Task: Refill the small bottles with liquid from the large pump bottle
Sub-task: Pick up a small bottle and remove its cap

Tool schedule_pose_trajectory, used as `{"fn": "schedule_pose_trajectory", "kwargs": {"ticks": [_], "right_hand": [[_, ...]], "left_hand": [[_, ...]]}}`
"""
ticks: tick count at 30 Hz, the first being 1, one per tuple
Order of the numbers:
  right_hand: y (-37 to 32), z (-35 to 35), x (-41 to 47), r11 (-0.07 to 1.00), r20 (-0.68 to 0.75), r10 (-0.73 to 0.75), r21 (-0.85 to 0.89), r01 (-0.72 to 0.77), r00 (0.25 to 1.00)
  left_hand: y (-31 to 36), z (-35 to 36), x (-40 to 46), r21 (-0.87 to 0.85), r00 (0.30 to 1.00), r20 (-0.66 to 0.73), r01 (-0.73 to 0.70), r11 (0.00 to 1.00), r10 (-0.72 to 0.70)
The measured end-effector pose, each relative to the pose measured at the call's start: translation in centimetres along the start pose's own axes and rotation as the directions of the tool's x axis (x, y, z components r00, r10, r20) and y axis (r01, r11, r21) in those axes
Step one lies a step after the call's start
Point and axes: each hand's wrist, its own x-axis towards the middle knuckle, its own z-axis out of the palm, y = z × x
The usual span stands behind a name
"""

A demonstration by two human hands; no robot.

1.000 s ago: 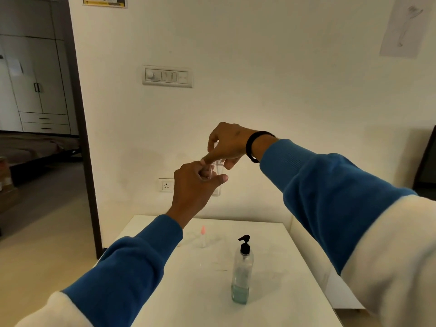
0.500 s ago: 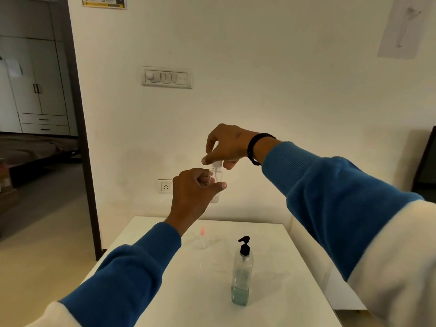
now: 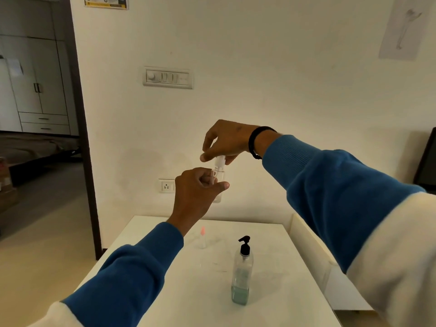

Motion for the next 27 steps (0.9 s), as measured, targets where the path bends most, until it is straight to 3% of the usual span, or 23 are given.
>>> {"fn": "schedule_pose_trajectory", "kwargs": {"ticks": [4,12,15,21,27], "right_hand": [[-0.04,0.28,0.11,0.992,-0.028,0.072,-0.099,-0.074,0.997],[-0.12,0.22,-0.17,0.997,0.101,0.012,-0.078,-0.004,0.995],[0.03,0.30,-0.18,1.000,0.029,-0.003,-0.011,0.004,1.000],[0.38,0.41,0.42,0.993,-0.087,0.048,-0.100,-0.057,0.995],[0.58,0.02,0.07,0.998,0.053,0.021,-0.066,-0.018,0.998]], "left_hand": [[0.03,-0.05,0.17,0.003,1.000,-0.016,-0.002,1.000,0.002],[-0.23,0.27,-0.01,0.004,1.000,-0.021,-0.011,1.000,0.011],[-0.34,0.19,0.20,0.007,1.000,-0.016,-0.006,1.000,0.006],[-0.01,0.43,0.55,0.007,1.000,-0.003,-0.005,1.000,0.005],[-0.51,0.62,-0.15,-0.021,1.000,0.008,0.005,1.000,-0.005]]}}
